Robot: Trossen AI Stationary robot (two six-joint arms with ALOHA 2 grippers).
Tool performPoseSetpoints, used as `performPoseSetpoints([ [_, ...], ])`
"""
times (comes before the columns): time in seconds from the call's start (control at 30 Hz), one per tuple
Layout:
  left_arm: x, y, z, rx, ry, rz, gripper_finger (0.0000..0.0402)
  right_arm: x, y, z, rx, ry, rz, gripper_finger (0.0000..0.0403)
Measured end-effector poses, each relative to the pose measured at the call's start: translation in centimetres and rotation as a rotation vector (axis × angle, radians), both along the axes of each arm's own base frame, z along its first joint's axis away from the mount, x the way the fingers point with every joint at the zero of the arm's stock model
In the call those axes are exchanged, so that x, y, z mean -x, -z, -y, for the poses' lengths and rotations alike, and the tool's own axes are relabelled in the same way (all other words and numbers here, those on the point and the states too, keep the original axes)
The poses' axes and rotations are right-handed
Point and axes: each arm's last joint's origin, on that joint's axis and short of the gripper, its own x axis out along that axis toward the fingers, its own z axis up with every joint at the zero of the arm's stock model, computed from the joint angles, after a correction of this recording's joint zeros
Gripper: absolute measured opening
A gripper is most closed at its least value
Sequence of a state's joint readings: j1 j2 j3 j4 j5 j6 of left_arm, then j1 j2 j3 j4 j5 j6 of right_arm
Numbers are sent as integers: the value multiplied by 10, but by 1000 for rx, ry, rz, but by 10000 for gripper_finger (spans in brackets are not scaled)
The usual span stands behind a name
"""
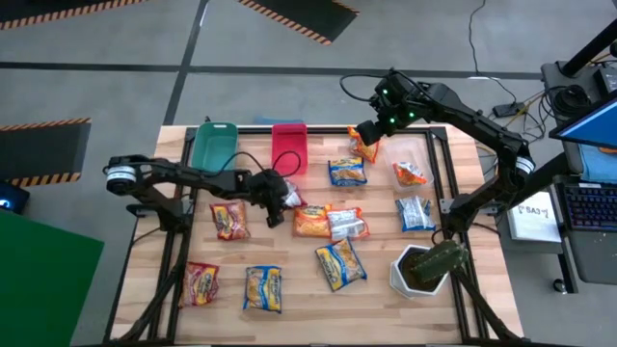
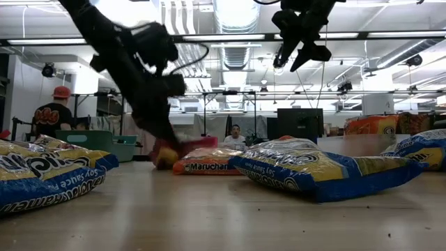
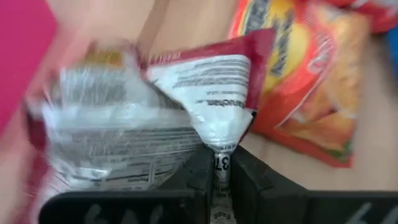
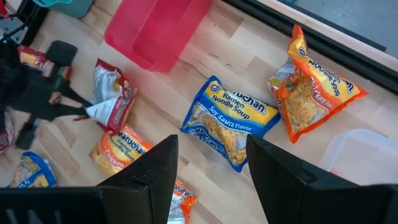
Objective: Sort Maruchan noodles
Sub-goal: Put the red noodle pack into the red bin
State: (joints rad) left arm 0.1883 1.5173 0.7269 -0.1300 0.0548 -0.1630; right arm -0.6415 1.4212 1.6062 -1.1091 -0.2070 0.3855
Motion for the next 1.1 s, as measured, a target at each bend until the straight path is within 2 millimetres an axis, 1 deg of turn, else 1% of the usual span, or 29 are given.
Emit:
performPoseSetpoints([
  [0.1, 1, -19, -1, 21, 41, 21, 7, 0, 0, 0, 0, -1, 0, 178],
  [0.23, 2, -49, -5, 56, 62, 91, 6, 0, 0, 0, 1, -2, 0, 178],
  [0.33, 4, -69, -10, 51, 49, 124, 6, 0, 0, 0, 2, -3, -1, 178],
  [0.47, 3, -102, -20, 19, 22, 222, 6, 0, 0, 0, 10, -15, -3, 178],
  [0.6, -1, -137, -35, -54, 14, 321, 5, 0, 0, 0, 11, -17, -3, 178],
  [0.67, -1, -154, -47, -101, 14, 360, 5, 0, 0, 0, 12, -18, -3, 178],
  [0.73, 1, -166, -61, -151, 23, 364, 5, 0, 0, 0, 13, -20, -4, 178],
  [0.8, 4, -171, -78, -196, 27, 339, 5, 0, 0, 0, 16, -25, -4, 178],
  [0.87, 8, -170, -96, -211, 30, 303, 5, 0, 0, 0, 17, -26, -5, 178],
  [0.93, 11, -166, -116, -182, 31, 300, 5, 0, 0, 0, 16, -26, -5, 178],
  [1.0, 14, -154, -135, -100, 39, 299, 5, 0, 0, -1, 17, -28, -5, 178],
  [1.1, 15, -133, -154, 32, 68, 304, 5, -1, 0, -1, 19, -36, -6, 178],
])
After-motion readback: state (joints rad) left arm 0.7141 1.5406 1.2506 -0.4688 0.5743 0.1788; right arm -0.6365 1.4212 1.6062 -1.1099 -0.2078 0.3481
